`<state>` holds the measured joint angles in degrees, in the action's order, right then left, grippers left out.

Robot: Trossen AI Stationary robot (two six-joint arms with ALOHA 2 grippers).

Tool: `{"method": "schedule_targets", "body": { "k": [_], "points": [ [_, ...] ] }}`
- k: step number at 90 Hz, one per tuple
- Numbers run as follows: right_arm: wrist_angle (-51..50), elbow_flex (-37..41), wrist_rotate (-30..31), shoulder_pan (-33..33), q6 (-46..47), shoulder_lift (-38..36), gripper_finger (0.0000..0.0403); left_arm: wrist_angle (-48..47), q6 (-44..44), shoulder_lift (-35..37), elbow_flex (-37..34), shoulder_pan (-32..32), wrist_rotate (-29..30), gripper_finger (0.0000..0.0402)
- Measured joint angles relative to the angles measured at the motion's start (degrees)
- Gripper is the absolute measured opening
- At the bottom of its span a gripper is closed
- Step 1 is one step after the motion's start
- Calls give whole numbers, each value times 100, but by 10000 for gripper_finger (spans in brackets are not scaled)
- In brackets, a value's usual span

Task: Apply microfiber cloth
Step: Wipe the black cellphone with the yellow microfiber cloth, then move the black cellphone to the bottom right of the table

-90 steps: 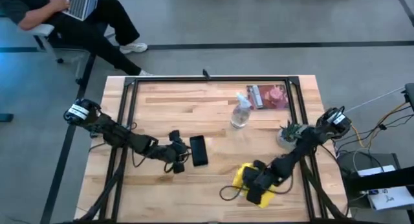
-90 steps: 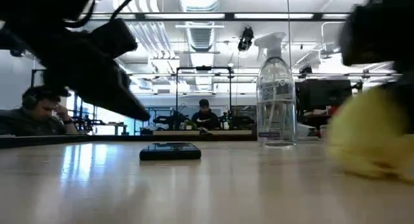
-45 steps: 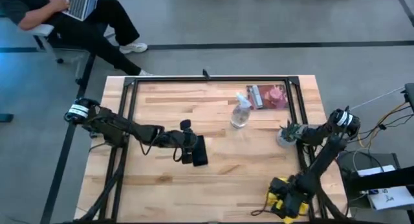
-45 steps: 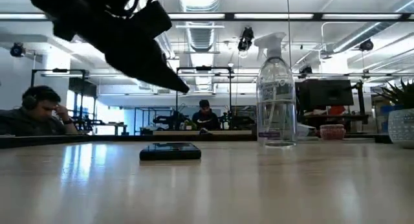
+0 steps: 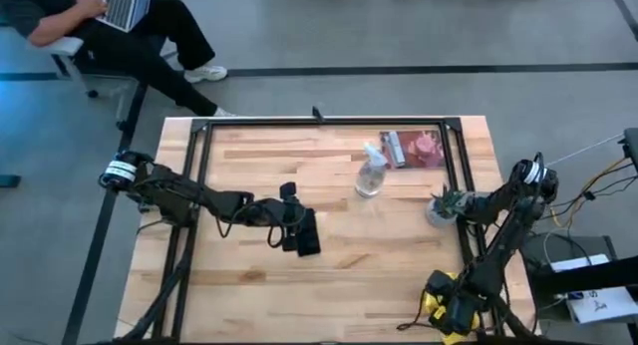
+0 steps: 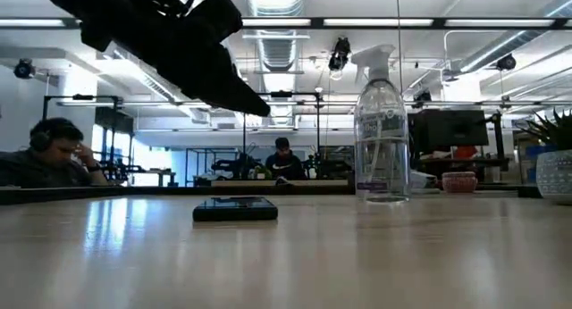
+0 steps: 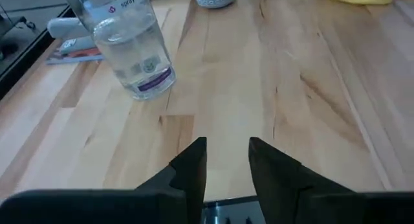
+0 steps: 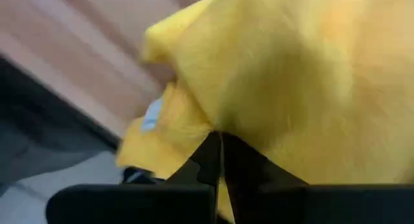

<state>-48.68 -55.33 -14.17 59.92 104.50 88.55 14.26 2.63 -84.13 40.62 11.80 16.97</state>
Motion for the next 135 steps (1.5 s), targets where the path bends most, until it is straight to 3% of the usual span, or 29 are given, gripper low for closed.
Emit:
{"method": "schedule_targets", "body": {
  "k": [22,36,47,59,69,88,102,115,135],
  "points": [
    [-549,-275,-1,-24,243,-425,19,-285,376,384,-93,521,-6,98],
    [-542,-247,-323,-28,482,-488,80,-290,646,531,-224,907,-5,98],
    [-562,-247,-124,-190,-69,-498,134,-279,925,553,-335,1131,-1,98],
    [-593,-247,332,-769,-1165,-550,177,-275,1316,563,-461,1267,4,98],
    [-619,-247,318,-1371,-2278,-557,193,-339,1701,563,-550,1333,5,98],
    [-550,-247,27,-2363,-4173,-453,189,-578,2104,563,-654,1433,85,98],
    [-127,-243,422,-3192,-5970,-177,178,-458,2033,563,-671,1428,882,98],
    [631,-236,518,-3862,-7496,288,167,449,1941,412,-821,1426,1673,98],
    [1665,-238,604,-4517,-9351,750,142,2096,1826,-429,-832,1132,1698,99]
  ]
}}
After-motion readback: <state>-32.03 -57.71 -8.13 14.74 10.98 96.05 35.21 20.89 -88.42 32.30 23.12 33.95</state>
